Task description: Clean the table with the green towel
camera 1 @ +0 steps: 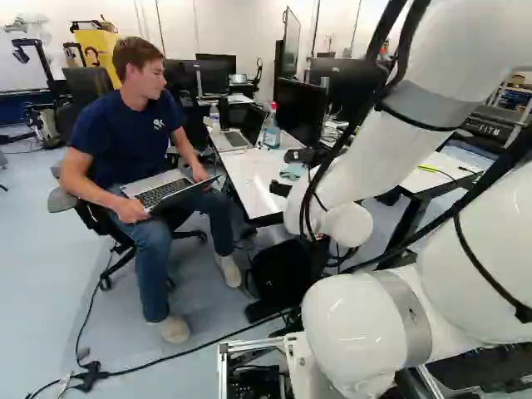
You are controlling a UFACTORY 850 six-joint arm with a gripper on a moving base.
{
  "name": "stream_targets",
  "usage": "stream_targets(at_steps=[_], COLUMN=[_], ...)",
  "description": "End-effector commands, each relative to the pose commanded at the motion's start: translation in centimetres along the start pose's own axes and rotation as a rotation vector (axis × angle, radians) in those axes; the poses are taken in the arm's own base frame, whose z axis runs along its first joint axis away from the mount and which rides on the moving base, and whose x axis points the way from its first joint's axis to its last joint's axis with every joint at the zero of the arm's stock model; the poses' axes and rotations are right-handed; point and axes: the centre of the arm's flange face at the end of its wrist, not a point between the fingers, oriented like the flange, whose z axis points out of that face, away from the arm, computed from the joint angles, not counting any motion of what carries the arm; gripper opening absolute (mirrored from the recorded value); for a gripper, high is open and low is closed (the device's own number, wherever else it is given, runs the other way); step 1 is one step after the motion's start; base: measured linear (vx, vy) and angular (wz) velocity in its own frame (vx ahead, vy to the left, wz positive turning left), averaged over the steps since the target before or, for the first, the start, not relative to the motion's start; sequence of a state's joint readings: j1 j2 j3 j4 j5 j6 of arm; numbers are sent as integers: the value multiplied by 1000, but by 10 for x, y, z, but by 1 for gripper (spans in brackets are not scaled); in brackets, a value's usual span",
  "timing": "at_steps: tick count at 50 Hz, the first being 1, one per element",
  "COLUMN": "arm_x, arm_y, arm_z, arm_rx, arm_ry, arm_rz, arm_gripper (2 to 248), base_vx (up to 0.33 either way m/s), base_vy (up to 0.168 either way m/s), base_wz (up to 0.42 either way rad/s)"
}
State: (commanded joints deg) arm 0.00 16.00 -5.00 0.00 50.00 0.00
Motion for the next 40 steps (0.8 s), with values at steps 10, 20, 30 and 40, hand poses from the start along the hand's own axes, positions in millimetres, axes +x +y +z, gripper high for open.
stream_targets(at_steps=[10,20,30,40], arm_x=[0,0,1,8], arm_y=[0,0,0,2], arm_z=[0,0,1,6], arm_rx=[0,0,-1,-8], arm_ry=[0,0,-1,13], arm_rz=[0,0,0,3], arm_gripper=[247,247,247,247], base_vx=[0,0,0,0], base_vy=[0,0,0,0], base_wz=[0,0,0,0])
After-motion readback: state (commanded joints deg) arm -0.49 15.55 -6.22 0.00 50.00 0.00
